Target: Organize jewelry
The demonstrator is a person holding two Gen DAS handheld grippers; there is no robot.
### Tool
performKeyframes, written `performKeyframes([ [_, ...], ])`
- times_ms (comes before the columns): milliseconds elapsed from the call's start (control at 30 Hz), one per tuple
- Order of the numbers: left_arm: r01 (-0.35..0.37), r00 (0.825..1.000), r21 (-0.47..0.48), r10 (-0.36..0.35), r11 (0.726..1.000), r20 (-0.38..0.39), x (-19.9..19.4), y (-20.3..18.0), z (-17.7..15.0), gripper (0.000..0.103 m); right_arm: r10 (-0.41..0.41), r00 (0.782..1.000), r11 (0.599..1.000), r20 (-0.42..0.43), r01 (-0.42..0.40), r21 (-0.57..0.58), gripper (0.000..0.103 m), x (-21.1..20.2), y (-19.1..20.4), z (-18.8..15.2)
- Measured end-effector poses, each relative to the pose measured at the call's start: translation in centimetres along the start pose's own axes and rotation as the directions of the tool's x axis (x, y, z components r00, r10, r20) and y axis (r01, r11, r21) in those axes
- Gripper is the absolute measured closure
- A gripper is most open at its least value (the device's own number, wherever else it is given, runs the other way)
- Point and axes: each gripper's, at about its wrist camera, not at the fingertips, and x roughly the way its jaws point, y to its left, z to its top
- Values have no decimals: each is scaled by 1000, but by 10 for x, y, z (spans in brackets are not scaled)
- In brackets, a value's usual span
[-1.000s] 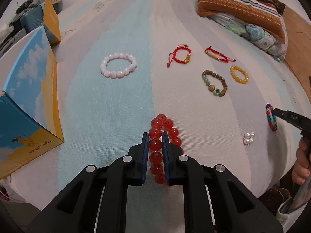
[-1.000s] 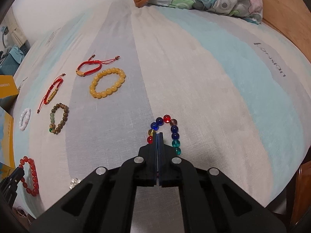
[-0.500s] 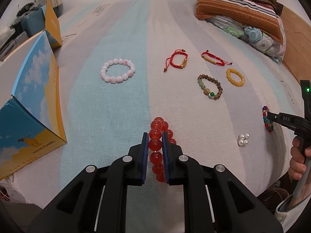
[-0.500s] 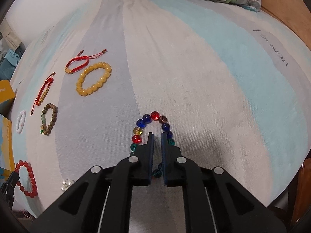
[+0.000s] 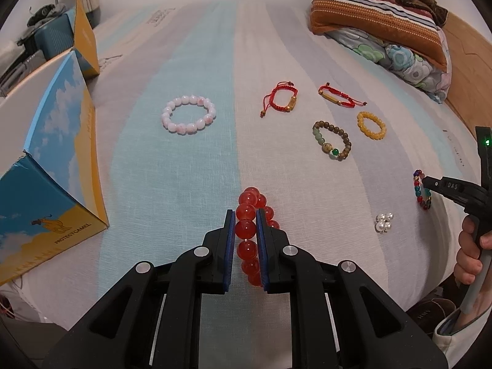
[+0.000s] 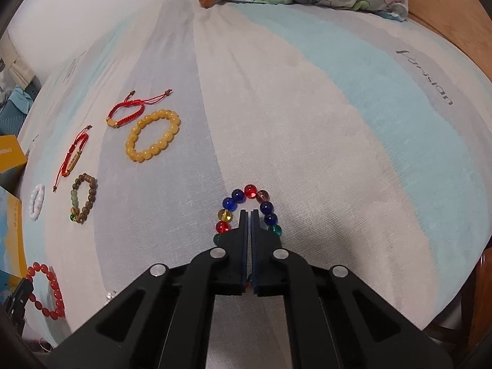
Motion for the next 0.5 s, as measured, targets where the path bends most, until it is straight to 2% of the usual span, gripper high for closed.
performKeyframes([
  [100,0,1000,4,0,1000,2,-1,-1,0,90,-28,1000,999,-8,28,-17,99,0,0,-2],
  [500,1,1000,3,-1,1000,6,-2,-2,0,90,-48,998,999,-39,47,-10,98,11,2,-1],
])
